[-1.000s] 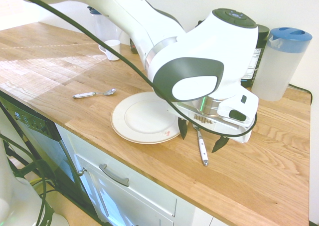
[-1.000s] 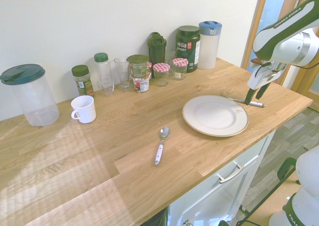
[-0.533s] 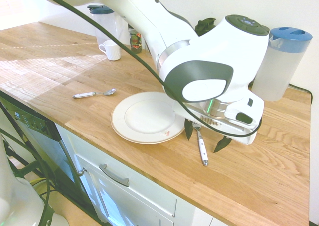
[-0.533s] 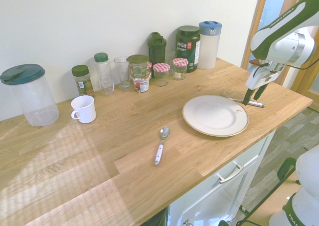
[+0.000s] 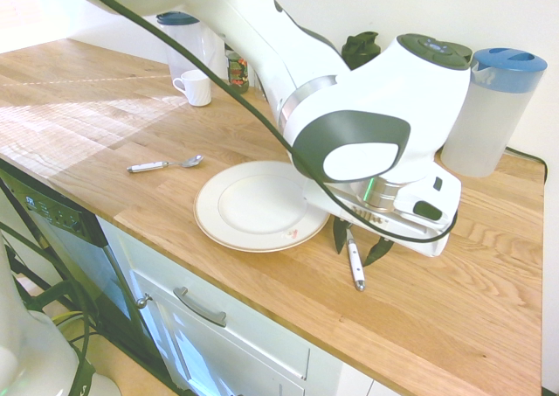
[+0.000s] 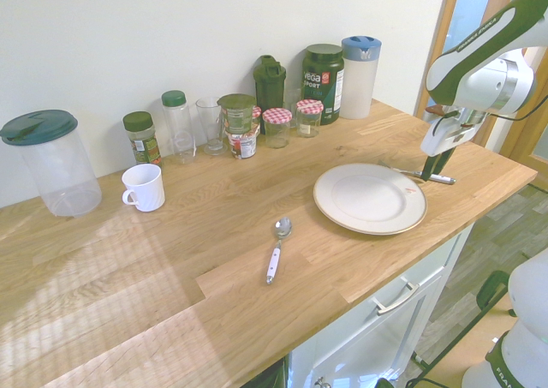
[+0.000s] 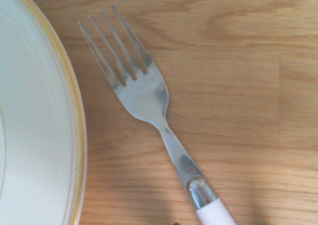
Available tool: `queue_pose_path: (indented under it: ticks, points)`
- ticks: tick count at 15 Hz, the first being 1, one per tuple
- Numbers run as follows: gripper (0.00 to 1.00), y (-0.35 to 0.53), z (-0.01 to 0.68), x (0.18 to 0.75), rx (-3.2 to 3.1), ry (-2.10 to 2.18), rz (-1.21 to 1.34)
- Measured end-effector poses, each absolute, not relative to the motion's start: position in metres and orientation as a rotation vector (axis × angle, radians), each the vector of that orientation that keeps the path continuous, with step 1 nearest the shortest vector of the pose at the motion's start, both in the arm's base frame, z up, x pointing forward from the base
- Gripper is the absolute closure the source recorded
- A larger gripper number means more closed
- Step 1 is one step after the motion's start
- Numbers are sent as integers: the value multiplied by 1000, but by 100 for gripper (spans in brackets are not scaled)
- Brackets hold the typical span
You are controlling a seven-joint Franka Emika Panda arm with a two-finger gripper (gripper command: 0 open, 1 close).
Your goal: Put the fork into the plate
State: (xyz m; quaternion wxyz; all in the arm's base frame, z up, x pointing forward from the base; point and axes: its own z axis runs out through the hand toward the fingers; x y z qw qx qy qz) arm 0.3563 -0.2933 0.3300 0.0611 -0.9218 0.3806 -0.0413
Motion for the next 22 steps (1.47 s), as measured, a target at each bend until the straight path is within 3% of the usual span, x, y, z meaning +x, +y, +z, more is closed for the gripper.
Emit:
queue_pose_path:
  ticks: [15, 22]
  points:
    - [100, -288, 331, 359, -2858, 1142, -153]
    - [100, -272, 373, 335, -2849, 1103, -281]
